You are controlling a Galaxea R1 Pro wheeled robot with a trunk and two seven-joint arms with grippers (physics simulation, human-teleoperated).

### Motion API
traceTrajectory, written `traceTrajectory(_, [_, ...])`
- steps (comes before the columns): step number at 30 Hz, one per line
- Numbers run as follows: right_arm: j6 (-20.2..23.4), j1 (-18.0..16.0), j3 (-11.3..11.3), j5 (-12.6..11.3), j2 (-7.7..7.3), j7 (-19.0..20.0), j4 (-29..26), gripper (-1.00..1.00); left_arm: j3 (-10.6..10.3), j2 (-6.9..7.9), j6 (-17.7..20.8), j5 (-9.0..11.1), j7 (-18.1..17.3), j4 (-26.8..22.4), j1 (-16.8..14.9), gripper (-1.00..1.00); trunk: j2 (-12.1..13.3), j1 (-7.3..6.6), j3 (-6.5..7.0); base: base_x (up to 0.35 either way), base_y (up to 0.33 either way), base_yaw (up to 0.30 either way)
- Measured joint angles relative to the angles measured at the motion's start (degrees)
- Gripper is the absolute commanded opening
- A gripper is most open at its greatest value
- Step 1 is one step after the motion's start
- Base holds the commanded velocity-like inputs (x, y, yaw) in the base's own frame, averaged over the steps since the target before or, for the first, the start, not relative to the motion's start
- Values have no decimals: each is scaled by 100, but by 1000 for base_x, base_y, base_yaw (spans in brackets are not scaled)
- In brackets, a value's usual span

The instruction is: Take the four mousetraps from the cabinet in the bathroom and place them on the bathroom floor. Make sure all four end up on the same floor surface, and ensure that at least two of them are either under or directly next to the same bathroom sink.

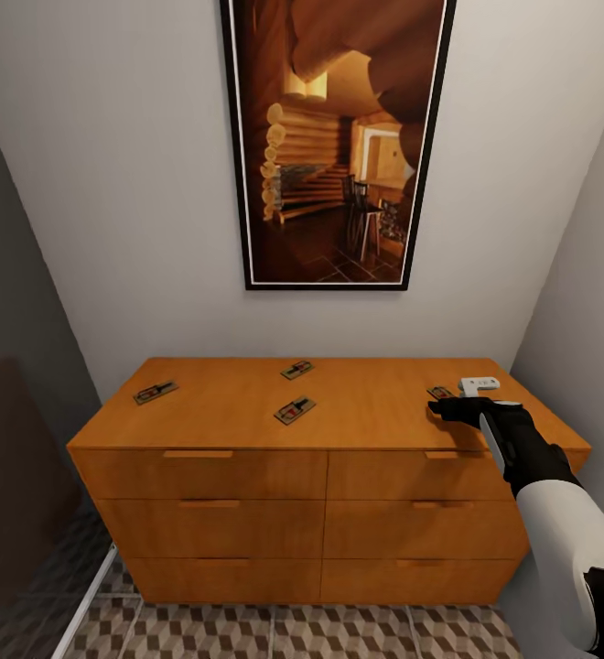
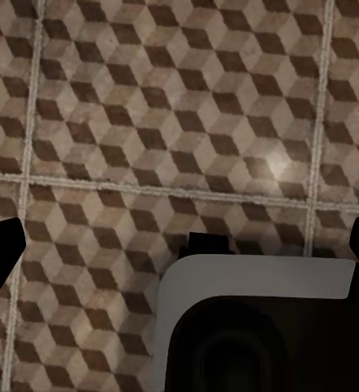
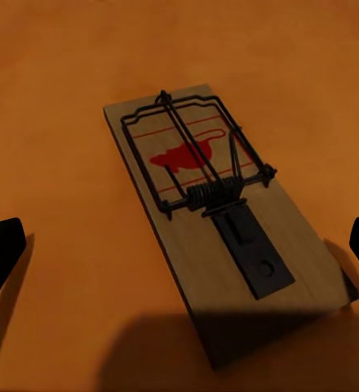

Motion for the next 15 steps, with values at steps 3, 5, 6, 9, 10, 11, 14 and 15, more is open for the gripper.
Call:
traceTrajectory(3, [0, 0, 0, 1, 0, 1, 0, 100, 0, 0, -2, 0, 0, 0, 0, 100, 0, 0, 0, 2, -1, 0])
traceTrajectory(5, [0, 0, 0, 2, 0, -3, 0, 100, 0, 0, -4, 0, 0, 0, 0, 100, 0, 0, 0, 0, 0, 0])
traceTrajectory(6, [0, 0, 0, 3, 0, -2, 0, 100, 0, 0, -4, 0, 0, 0, 0, 100, 0, 0, 0, 0, 0, 0])
traceTrajectory(9, [0, 0, 0, 3, 0, -5, 0, 100, 0, 0, -3, 0, 0, 0, 0, 100, 0, 0, 0, 0, 0, 0])
traceTrajectory(10, [0, 0, 0, 3, 0, -6, 0, 100, 0, 0, -3, 0, 0, 0, 0, 100, 0, 0, 0, 0, 0, 0])
traceTrajectory(11, [0, 0, 0, 3, 0, -3, 0, 100, 0, 0, -2, 0, 0, 0, 0, 100, 0, 0, 0, 15, 0, 0])
traceTrajectory(14, [0, 0, 0, 3, 0, -5, 0, 100, 0, 0, -2, 0, 0, 0, 0, 100, 0, 0, 0, 45, -13, 0])
traceTrajectory(15, [0, 0, 0, 2, 0, -4, 0, 100, 0, 0, -1, 0, 0, 0, 0, 100, 0, -1, 0, 79, -43, 0])
